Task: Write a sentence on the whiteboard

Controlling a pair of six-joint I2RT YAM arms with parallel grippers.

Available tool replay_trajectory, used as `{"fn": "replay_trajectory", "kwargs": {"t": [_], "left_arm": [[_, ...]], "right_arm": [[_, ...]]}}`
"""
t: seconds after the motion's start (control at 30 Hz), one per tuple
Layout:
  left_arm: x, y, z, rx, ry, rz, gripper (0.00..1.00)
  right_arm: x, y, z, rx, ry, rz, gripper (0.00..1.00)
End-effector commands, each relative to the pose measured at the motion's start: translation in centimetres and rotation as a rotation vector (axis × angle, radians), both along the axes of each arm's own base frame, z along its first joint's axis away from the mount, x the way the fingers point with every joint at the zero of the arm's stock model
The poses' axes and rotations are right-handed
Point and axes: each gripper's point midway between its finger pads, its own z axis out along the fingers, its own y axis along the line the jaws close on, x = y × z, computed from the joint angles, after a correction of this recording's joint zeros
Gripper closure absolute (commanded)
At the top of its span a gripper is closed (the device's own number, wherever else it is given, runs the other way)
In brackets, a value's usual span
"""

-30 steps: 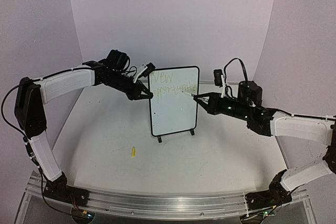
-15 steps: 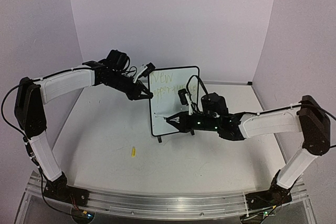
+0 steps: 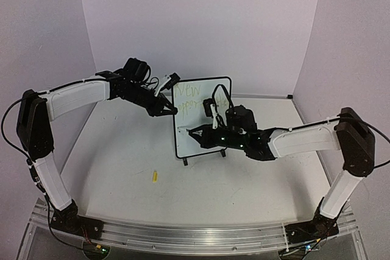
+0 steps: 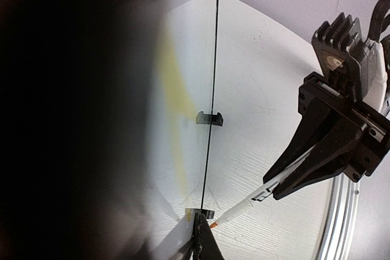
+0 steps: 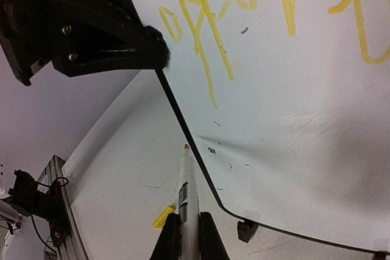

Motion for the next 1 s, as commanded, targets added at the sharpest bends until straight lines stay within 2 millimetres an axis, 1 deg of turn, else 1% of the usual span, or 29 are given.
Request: {"fn": "replay_trajectory", "kwargs": {"t": [0.0, 0.2, 0.33, 0.47, 0.57, 0.63, 0.73, 0.97], "left_arm": [[-0.2, 1.6, -1.9, 0.111, -0.013, 0.035, 1.0], [-0.3, 1.6, -1.8, 0.111, -0.015, 0.036, 1.0], [-0.3, 1.6, -1.7, 0.112, -0.015, 0.037, 1.0], [-0.2, 1.7, -1.7, 0.112, -0.016, 0.038, 1.0], [-0.2, 1.7, -1.7, 0.112, -0.018, 0.037, 1.0], [-0.2, 1.7, -1.7, 0.112, -0.019, 0.038, 1.0], [-0.2, 1.7, -1.7, 0.114, -0.019, 0.039, 1.0], [-0.2, 1.7, -1.7, 0.115, -0.018, 0.04, 1.0]], "right_arm": [[1.4, 1.0, 2.6, 0.06, -0.056, -0.038, 1.0], [2.2, 0.9, 2.0, 0.028, -0.046, -0.075, 1.0], [2.3, 0.7, 1.2, 0.005, -0.033, -0.083, 1.0], [2.0, 0.2, -0.1, -0.017, -0.006, -0.088, 1.0], [1.5, 0.2, -1.4, -0.028, 0.027, -0.075, 1.0], [1.4, 0.2, -1.9, -0.03, 0.04, -0.069, 1.0], [1.4, 0.3, -1.7, -0.028, 0.035, -0.071, 1.0], [1.8, 0.4, 0.3, 0.011, 0.002, -0.081, 1.0]]}}
